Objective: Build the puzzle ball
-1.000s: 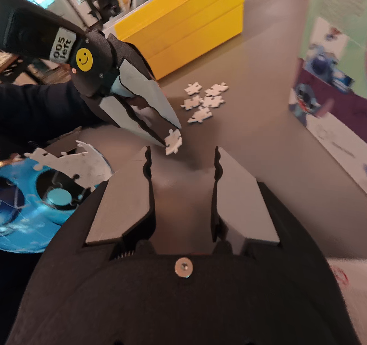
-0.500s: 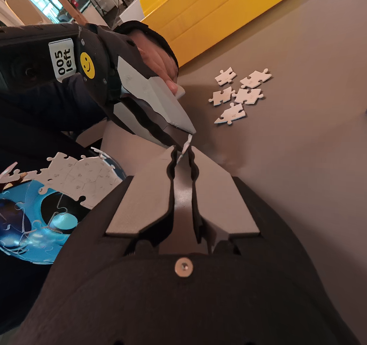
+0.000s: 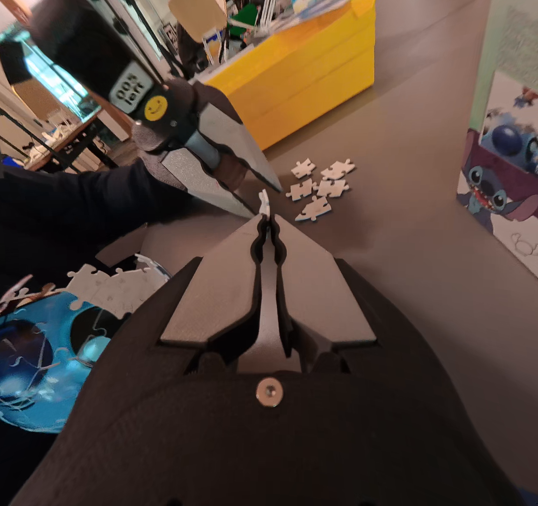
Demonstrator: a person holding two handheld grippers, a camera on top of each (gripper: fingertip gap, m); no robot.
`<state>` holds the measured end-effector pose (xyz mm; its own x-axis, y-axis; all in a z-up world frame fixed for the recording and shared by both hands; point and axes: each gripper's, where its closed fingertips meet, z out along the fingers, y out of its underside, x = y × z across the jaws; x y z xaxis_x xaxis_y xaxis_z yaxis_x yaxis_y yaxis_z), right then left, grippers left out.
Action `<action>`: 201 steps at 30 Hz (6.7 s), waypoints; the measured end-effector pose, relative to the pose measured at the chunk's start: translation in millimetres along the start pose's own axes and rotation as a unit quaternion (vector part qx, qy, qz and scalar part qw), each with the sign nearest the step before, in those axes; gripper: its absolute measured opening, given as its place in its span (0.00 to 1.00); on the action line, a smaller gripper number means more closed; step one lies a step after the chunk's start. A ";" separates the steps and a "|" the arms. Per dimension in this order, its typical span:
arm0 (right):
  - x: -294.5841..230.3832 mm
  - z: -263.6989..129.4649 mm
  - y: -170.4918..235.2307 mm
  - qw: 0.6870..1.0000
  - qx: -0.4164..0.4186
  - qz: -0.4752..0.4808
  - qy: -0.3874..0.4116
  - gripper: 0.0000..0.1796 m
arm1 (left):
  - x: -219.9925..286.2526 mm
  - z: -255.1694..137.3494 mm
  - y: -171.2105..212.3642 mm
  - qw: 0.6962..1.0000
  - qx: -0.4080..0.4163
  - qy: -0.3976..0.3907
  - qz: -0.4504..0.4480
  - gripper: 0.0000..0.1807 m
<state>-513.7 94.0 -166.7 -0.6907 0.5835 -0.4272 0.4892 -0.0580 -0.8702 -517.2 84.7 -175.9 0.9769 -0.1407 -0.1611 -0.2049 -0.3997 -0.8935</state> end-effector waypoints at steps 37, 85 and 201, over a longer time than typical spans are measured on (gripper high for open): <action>-25.0 -11.4 -35.9 0.988 0.153 -0.021 -0.018 0.00 | 4.6 -14.0 -48.7 0.938 0.179 0.144 -0.260 0.01; -28.1 -11.2 -20.2 0.994 0.094 -0.026 -0.045 0.00 | 19.4 -9.4 -25.7 0.957 0.080 0.160 -0.230 0.00; -62.9 -48.0 28.1 0.994 -0.104 -0.033 0.026 0.00 | 86.9 -63.1 54.7 0.975 -0.068 0.129 -0.167 0.32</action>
<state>-431.0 94.5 -152.5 -0.6986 0.6222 -0.3533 0.5475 0.1469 -0.8238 -447.4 -6.5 -212.3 0.9465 -0.1979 0.2549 0.0983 -0.5755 -0.8119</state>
